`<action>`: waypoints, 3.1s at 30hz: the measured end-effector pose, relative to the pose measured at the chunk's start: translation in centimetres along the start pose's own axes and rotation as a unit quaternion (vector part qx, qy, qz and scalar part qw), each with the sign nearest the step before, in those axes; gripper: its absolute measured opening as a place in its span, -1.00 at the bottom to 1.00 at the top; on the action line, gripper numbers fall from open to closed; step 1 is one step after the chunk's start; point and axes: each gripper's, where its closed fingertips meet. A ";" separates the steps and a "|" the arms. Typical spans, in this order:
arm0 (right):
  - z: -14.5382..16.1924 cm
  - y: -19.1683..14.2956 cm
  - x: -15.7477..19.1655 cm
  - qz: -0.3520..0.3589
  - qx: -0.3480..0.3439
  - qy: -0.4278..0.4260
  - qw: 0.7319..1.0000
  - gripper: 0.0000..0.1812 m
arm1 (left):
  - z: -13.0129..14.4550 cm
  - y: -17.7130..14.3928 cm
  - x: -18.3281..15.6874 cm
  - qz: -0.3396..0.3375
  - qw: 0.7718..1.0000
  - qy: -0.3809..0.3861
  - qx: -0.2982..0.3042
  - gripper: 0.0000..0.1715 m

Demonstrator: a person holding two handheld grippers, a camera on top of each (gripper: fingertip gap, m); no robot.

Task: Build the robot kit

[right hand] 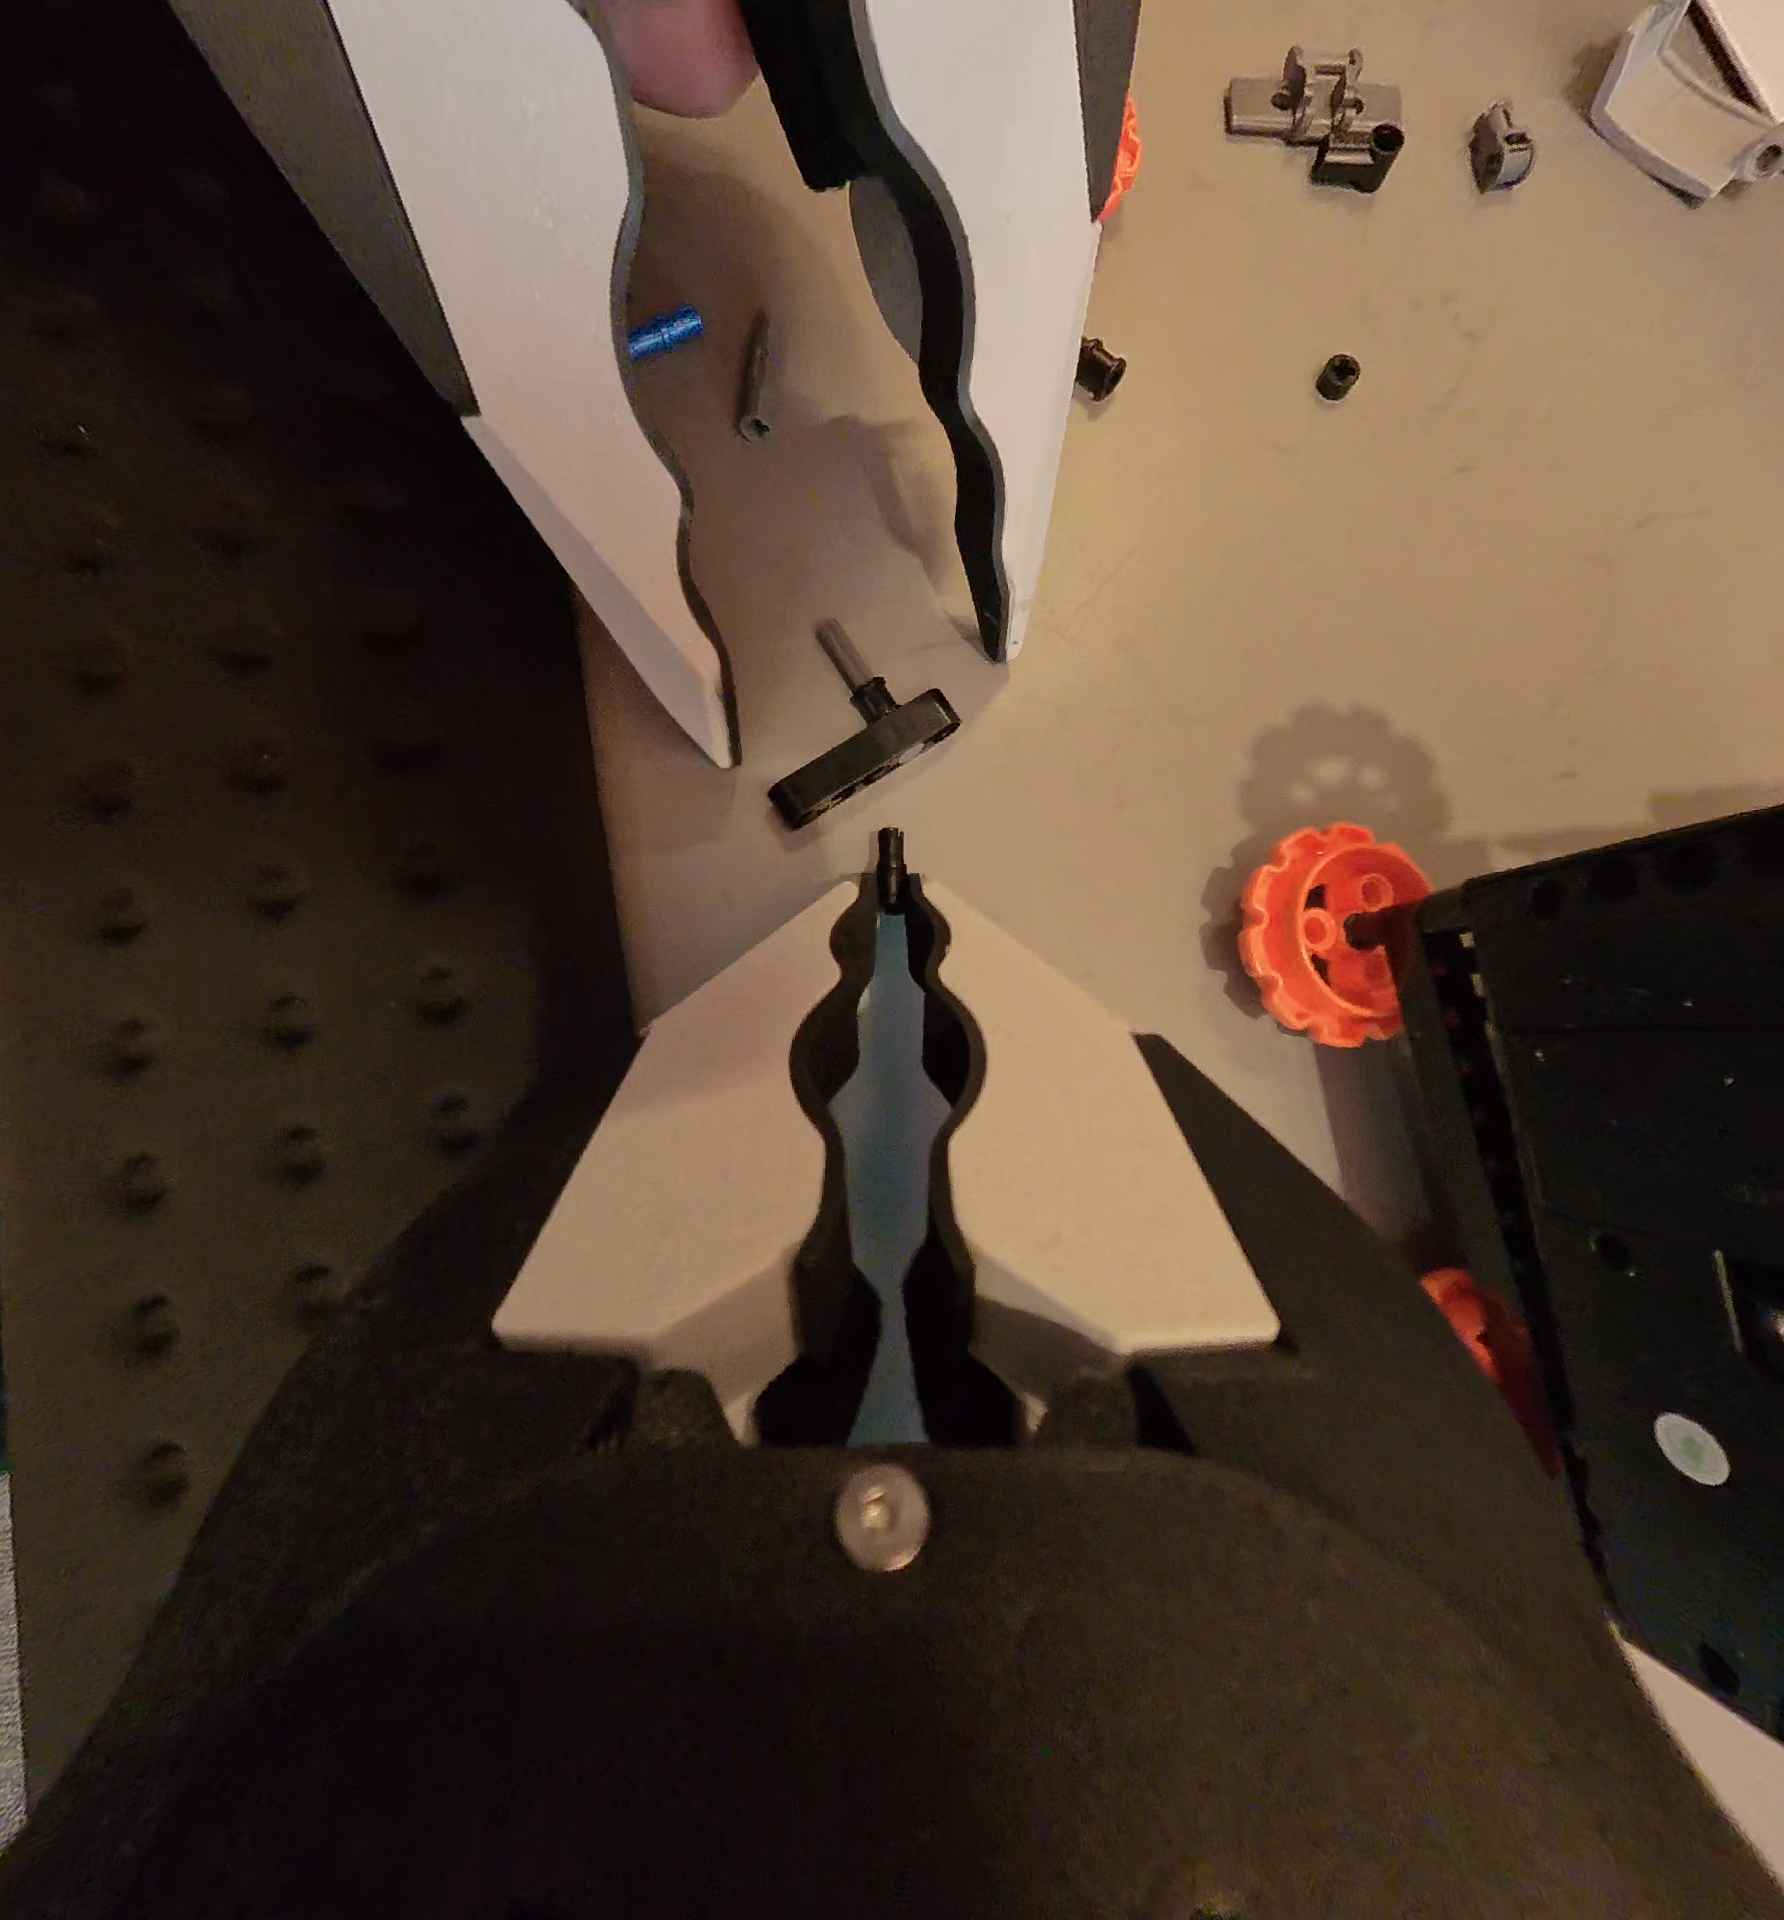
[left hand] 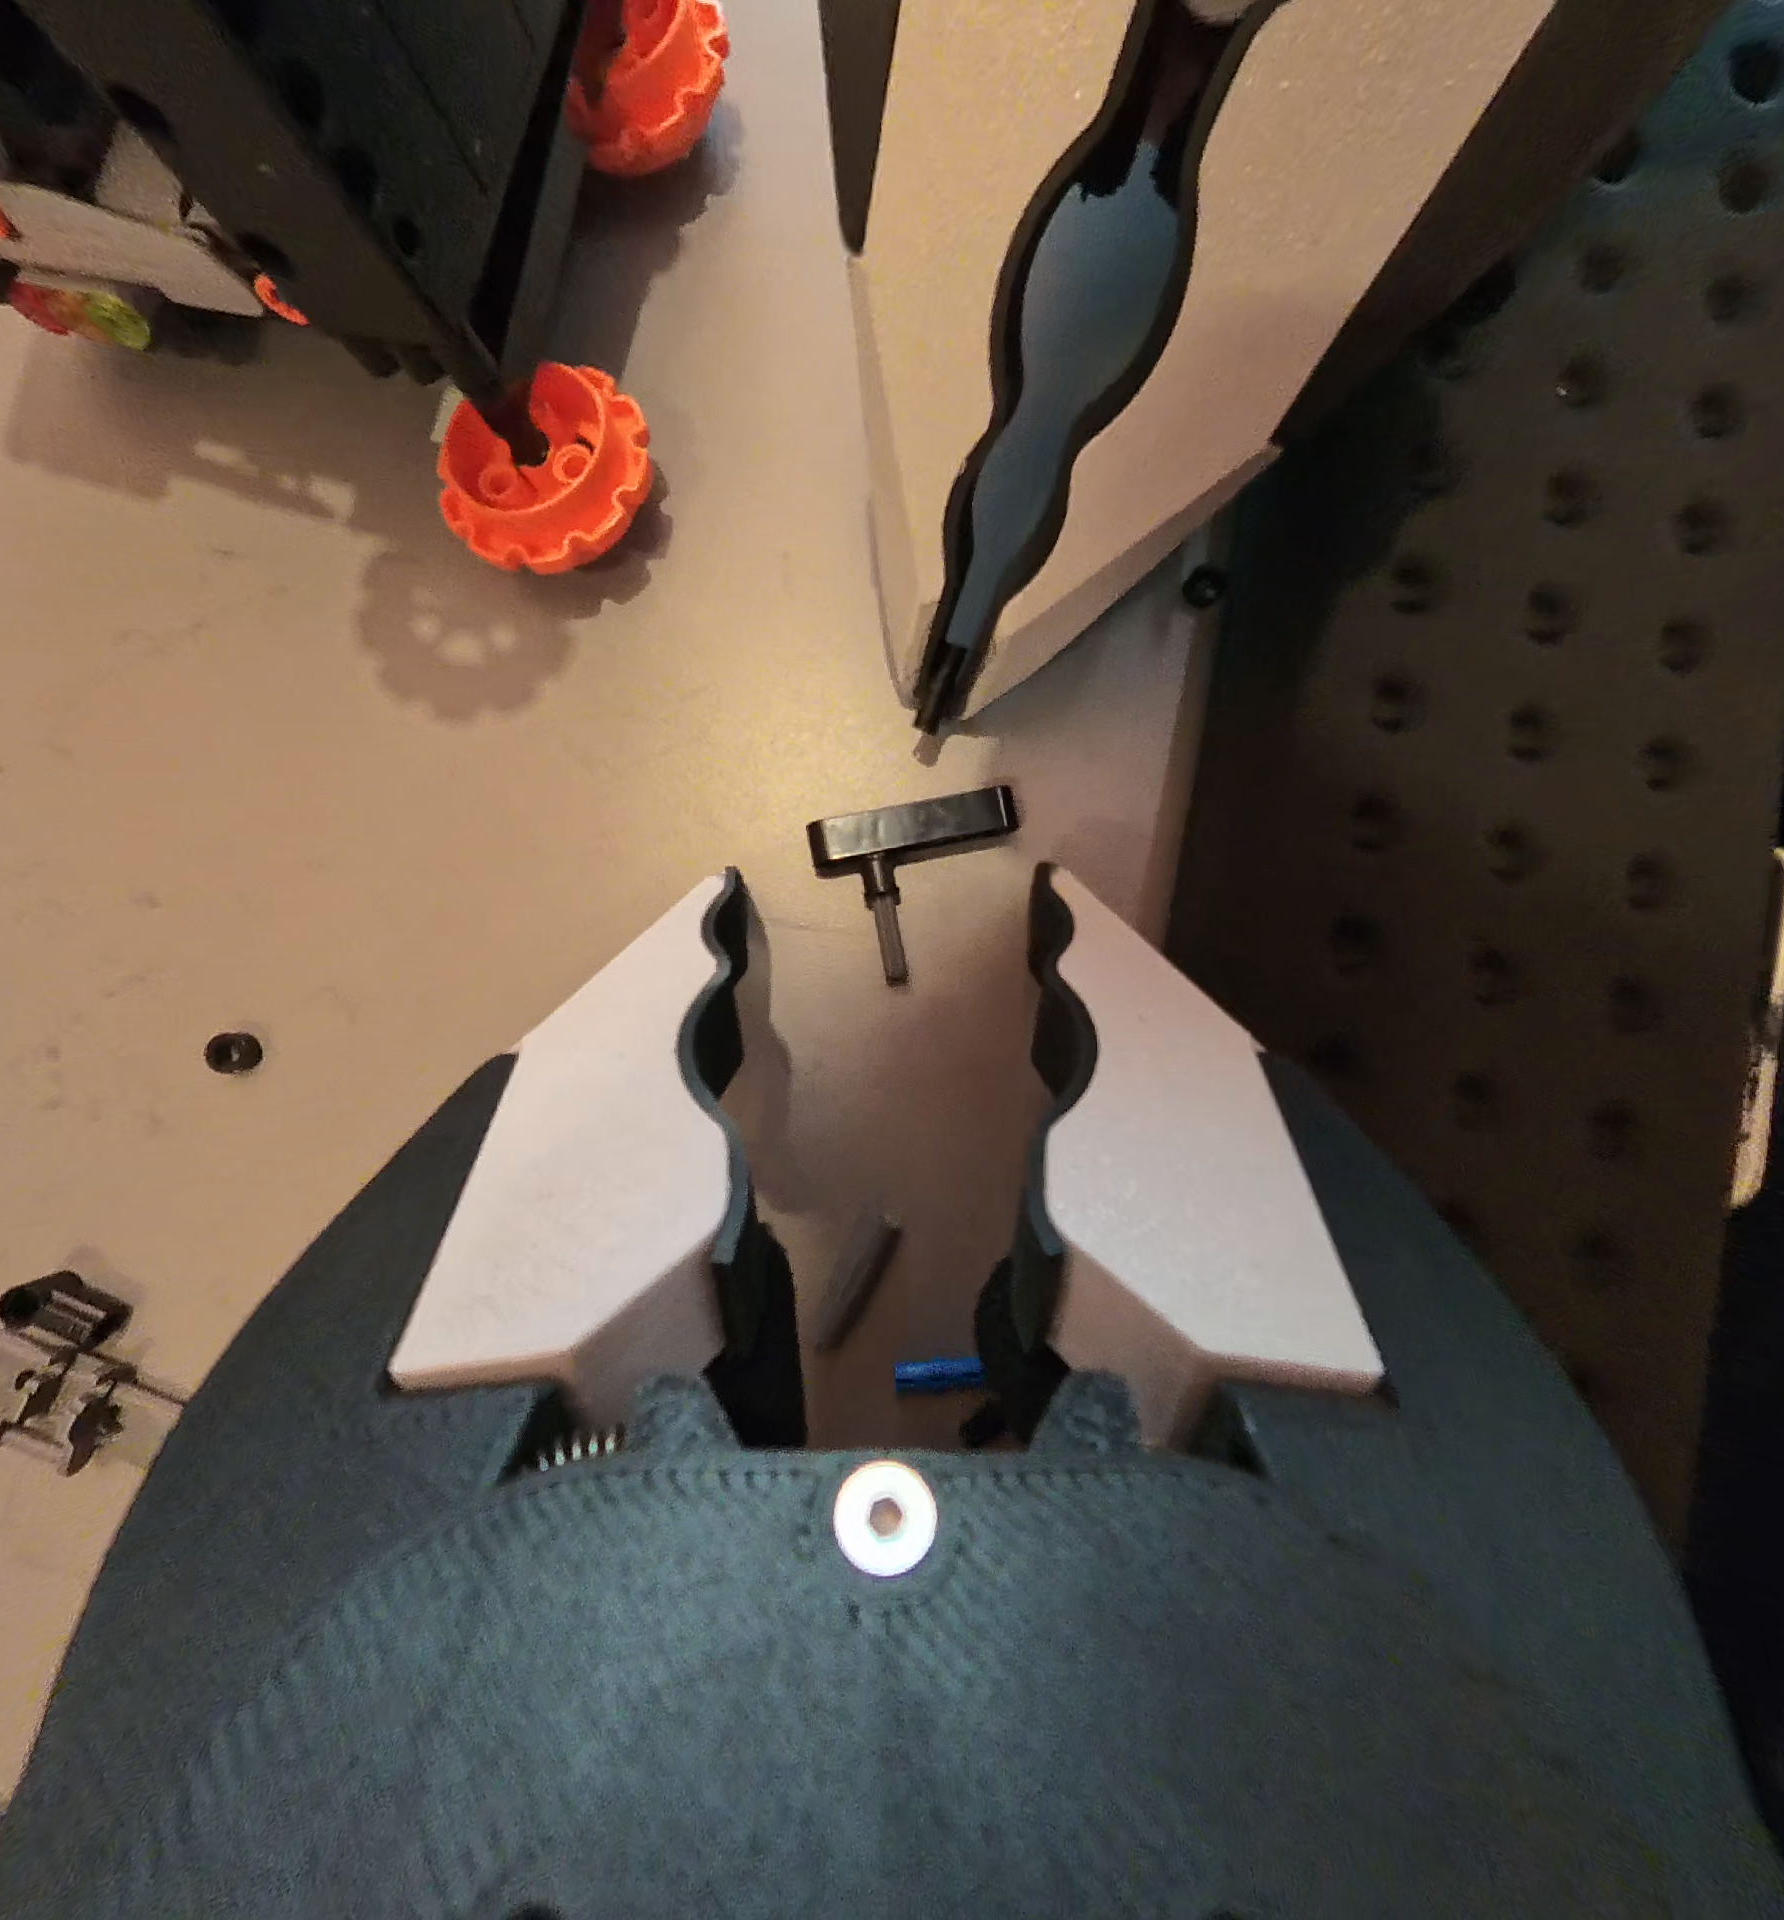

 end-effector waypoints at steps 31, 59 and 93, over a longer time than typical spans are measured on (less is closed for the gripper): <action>0.1 -0.1 1.1 -0.022 -0.006 -0.008 1.000 -0.99 | -0.6 0.3 -0.2 -0.023 0.999 0.030 -0.030 -0.93; -1.0 0.6 1.9 -0.049 -0.044 -0.080 0.995 -0.99 | -1.0 0.4 0.0 -0.119 0.989 0.069 -0.058 -0.94; -3.0 -1.4 1.5 -0.020 -0.081 0.024 0.996 -0.93 | 14.7 -8.5 2.7 -0.087 0.982 -0.161 0.044 -0.94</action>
Point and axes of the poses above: each gripper's, where its closed fingertips meet, y out along the fingers, z out of its underside, x = y × z across the jaws, and after that the axes turned 7 degrees about x, right-handed
